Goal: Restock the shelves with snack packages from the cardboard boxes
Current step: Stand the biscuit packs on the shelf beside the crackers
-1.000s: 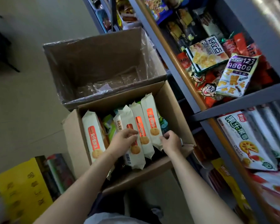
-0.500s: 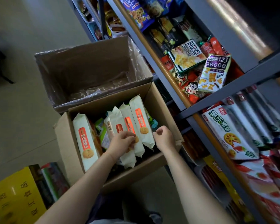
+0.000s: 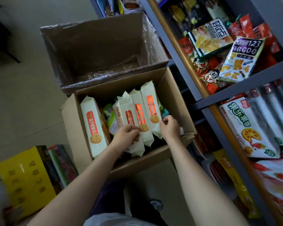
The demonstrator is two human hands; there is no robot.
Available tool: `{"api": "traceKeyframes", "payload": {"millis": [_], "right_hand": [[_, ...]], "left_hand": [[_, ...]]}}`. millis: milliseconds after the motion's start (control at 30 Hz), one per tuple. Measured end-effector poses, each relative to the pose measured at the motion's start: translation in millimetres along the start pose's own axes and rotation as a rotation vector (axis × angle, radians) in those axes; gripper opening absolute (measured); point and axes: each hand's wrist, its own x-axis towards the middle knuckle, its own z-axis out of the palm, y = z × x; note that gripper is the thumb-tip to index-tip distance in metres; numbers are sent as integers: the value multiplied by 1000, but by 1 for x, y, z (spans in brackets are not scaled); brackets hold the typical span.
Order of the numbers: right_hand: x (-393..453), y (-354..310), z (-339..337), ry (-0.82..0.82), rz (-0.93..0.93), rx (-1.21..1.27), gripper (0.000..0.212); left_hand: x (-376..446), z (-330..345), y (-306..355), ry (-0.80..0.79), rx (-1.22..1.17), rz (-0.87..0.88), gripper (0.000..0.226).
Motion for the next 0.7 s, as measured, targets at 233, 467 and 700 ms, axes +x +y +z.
{"api": "traceKeyframes", "payload": {"millis": [233, 467, 700], "right_hand": [[5, -26, -25, -193, -125, -19, 13], [-66, -73, -59, -216, -337, 34, 9], [-128, -55, -79, -38, -525, 56, 23]], "left_hand": [[8, -27, 6, -3, -105, -26, 21], [15, -5, 44, -245, -314, -111, 66], [-8, 22, 58, -272, -549, -23, 61]]}}
